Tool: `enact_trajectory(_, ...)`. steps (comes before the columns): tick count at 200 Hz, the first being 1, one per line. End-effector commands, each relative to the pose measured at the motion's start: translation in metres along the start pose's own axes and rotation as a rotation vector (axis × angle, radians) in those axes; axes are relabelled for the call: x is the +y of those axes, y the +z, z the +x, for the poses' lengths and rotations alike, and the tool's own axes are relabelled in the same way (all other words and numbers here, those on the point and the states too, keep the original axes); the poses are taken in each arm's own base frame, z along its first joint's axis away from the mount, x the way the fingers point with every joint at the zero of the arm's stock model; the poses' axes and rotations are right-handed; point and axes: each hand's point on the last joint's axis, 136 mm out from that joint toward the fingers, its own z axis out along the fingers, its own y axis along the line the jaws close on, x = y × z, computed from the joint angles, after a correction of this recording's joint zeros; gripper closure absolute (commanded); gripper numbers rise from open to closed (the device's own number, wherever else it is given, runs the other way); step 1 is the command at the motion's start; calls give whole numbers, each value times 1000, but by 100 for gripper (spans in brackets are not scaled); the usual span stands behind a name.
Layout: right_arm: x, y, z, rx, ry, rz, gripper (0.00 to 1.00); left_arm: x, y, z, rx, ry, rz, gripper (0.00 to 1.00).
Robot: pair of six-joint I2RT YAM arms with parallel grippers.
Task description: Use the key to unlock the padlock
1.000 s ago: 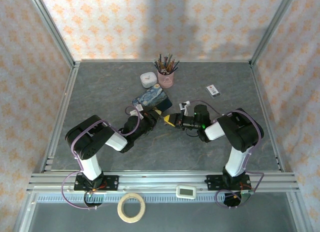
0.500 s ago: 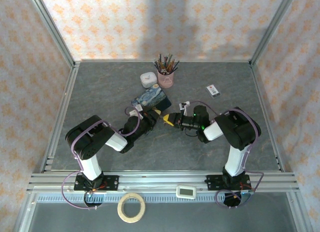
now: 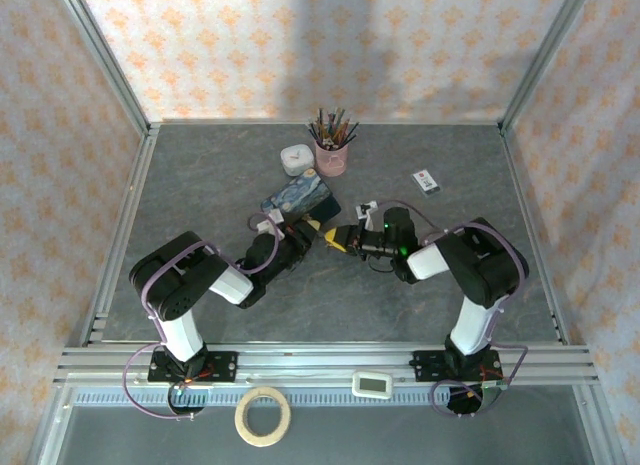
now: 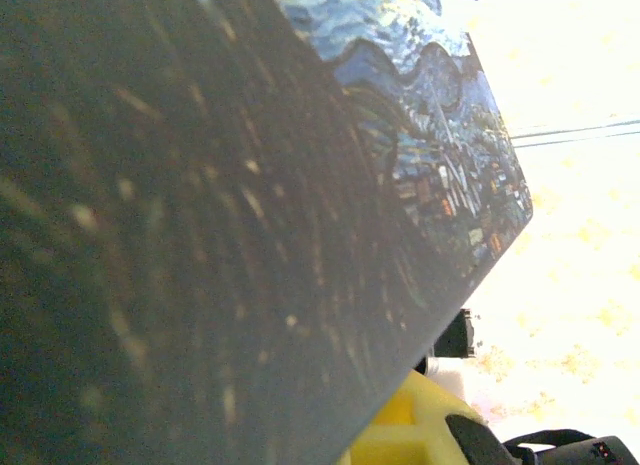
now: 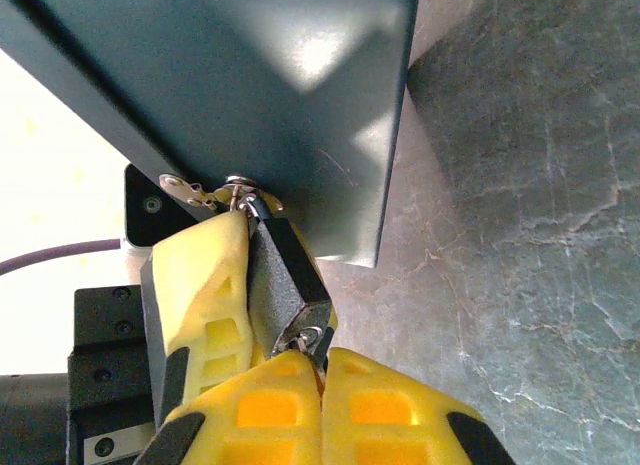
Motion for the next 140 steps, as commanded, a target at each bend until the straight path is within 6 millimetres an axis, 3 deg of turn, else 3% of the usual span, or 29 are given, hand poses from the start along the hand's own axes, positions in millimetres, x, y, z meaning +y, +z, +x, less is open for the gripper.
enact_trajectory(1,14,1,-19,-58,-100,18,100,-48,-8,18,96,25,170,100)
enact_trajectory(34,17,-2,-16,-63,-121,3,100,-43,-8,5,49,9,146,100)
enact_trajectory(59,21,-2,-14,-51,-68,-42,100,-57,-5,6,66,29,202,100)
enact_trajectory(66,24,-1,-13,-41,-28,-70,100,-68,-7,7,70,44,258,100)
enact_trajectory(92,47,-7,-17,-27,136,-208,100,-87,-18,9,69,95,397,100)
enact_trajectory(140,100,-22,-20,56,365,-441,100,-90,-25,21,97,197,486,100)
